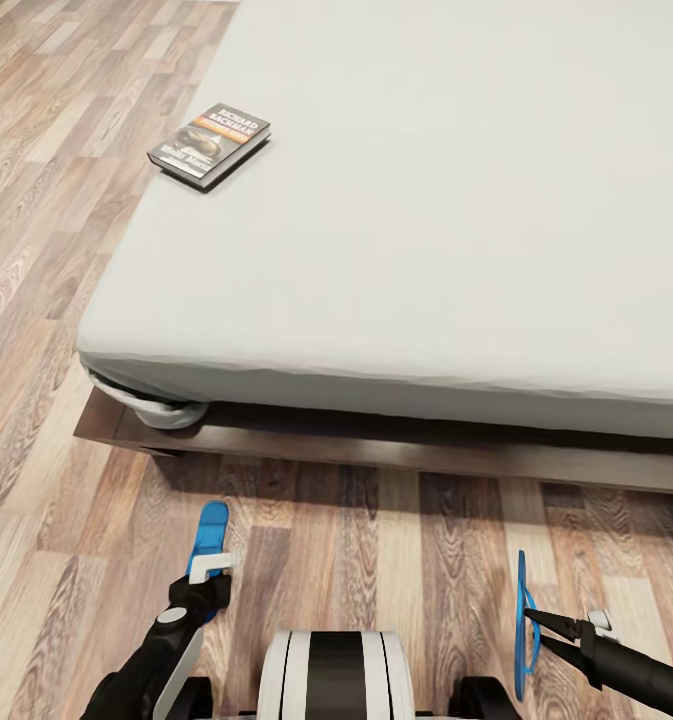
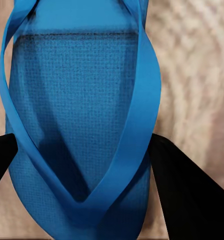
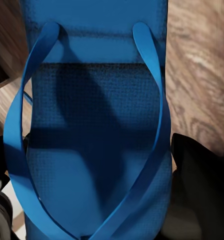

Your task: In the bedroom, move the book from the bed onto either nightstand, and place the two sandals side by side next to the bed.

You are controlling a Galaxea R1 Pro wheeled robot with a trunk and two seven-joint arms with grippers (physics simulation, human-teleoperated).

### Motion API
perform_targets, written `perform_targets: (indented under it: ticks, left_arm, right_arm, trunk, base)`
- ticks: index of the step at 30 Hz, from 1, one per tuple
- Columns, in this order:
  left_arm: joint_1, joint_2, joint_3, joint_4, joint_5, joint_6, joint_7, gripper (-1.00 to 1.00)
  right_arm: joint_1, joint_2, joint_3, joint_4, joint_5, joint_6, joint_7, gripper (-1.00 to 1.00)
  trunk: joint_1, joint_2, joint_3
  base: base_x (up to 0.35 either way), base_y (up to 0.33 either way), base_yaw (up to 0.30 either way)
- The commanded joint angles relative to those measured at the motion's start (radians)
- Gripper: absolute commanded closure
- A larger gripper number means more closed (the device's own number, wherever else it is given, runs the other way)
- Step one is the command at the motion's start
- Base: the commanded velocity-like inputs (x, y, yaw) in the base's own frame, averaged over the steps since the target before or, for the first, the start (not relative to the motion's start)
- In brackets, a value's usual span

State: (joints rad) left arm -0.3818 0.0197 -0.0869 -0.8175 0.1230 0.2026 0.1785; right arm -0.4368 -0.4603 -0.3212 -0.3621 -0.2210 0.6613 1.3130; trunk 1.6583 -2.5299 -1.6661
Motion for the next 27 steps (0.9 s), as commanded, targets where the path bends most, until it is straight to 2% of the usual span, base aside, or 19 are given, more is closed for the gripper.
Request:
perform_targets:
  ticks: [1,27]
  left_arm:
    - [0.0,0.001,-0.007,-0.002,0.009,0.005,0.01,1.0]
    - [0.0,-0.001,-0.008,-0.003,0.008,0.008,0.01,1.0]
  right_arm:
    - [0.0,0.0,-0.002,0.0,-0.002,0.009,0.002,1.0]
    - [0.0,0.0,-0.002,0.0,-0.001,0.008,0.002,1.0]
  trunk:
    - [0.0,0.0,-0.004]
    - [0.001,-0.001,-0.012]
  base:
    - [0.0,0.0,0.0]
    - [0.0,0.0,0.0]
